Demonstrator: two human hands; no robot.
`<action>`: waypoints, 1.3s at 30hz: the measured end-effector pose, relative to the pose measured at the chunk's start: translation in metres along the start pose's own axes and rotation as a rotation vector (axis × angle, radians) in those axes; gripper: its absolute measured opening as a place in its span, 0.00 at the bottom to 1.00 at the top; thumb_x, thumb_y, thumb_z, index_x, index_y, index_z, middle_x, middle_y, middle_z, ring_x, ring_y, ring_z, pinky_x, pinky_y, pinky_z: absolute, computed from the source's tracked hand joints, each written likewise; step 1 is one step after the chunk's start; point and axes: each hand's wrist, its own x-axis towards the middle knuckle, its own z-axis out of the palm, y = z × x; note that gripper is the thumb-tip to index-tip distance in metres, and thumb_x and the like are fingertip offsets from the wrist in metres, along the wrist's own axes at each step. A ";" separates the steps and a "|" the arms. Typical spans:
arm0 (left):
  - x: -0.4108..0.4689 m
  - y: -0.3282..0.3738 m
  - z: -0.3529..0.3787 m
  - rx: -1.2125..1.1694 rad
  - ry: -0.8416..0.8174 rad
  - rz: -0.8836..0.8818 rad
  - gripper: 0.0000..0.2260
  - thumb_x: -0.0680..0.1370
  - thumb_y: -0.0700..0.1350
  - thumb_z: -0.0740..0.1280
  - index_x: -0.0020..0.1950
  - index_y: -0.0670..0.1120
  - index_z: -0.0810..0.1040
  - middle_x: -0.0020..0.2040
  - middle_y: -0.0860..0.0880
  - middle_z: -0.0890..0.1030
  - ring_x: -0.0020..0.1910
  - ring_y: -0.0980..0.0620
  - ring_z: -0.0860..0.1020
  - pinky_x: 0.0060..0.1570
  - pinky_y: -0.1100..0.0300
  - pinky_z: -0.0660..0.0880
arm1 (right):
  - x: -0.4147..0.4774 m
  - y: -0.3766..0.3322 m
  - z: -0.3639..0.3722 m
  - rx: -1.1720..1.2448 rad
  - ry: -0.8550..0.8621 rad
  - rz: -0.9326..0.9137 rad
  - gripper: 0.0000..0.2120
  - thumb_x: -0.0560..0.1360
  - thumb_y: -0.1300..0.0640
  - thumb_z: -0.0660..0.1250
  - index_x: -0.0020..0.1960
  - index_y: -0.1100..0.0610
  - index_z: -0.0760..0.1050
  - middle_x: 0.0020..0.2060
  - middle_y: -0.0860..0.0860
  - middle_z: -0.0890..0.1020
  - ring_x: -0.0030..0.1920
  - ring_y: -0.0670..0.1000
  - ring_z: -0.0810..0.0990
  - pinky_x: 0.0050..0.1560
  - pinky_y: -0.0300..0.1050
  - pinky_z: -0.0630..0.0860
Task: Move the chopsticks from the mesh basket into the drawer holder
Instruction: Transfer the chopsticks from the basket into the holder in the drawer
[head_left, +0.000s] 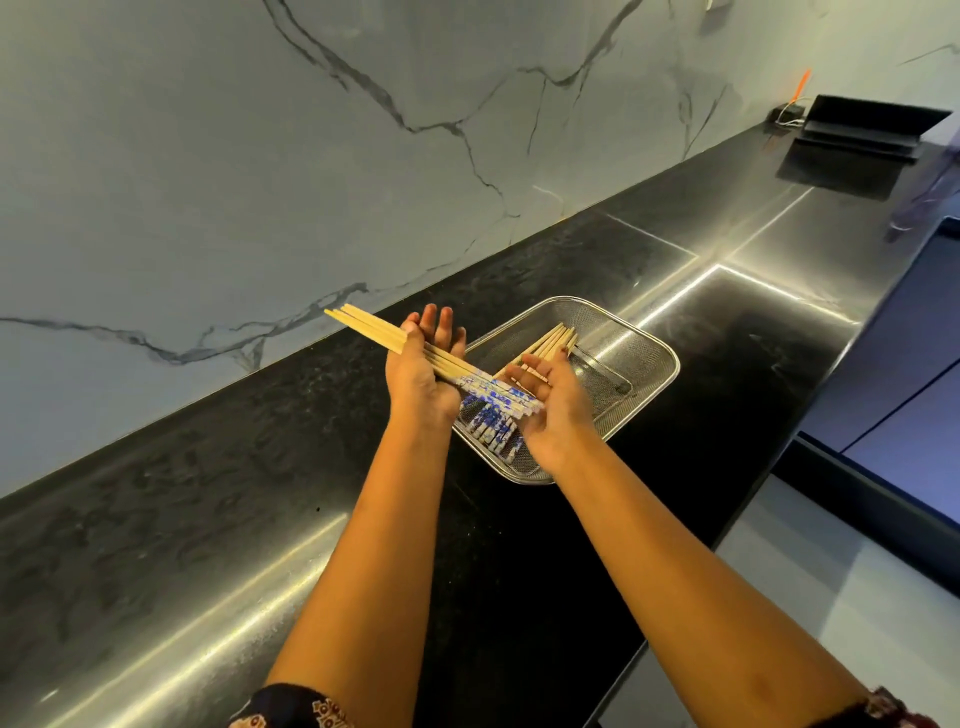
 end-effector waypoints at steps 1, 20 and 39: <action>-0.004 -0.005 0.003 0.011 -0.007 0.002 0.06 0.82 0.43 0.57 0.51 0.46 0.74 0.43 0.49 0.82 0.37 0.53 0.84 0.47 0.54 0.79 | 0.000 0.003 0.005 0.042 0.020 -0.029 0.20 0.82 0.45 0.53 0.51 0.59 0.75 0.46 0.56 0.80 0.47 0.53 0.79 0.47 0.47 0.77; -0.066 -0.040 0.010 0.036 -0.071 -0.003 0.06 0.82 0.44 0.58 0.47 0.47 0.73 0.42 0.48 0.84 0.42 0.51 0.84 0.51 0.53 0.79 | -0.040 -0.009 -0.018 0.208 0.080 -0.096 0.32 0.78 0.34 0.45 0.58 0.57 0.74 0.49 0.56 0.81 0.54 0.56 0.79 0.56 0.52 0.77; -0.237 -0.181 -0.050 0.254 -0.327 -0.248 0.08 0.82 0.43 0.57 0.54 0.45 0.75 0.44 0.46 0.83 0.44 0.50 0.83 0.50 0.52 0.80 | -0.162 -0.060 -0.197 -0.735 -0.078 -0.229 0.17 0.81 0.50 0.59 0.61 0.60 0.77 0.52 0.55 0.81 0.52 0.53 0.78 0.50 0.44 0.74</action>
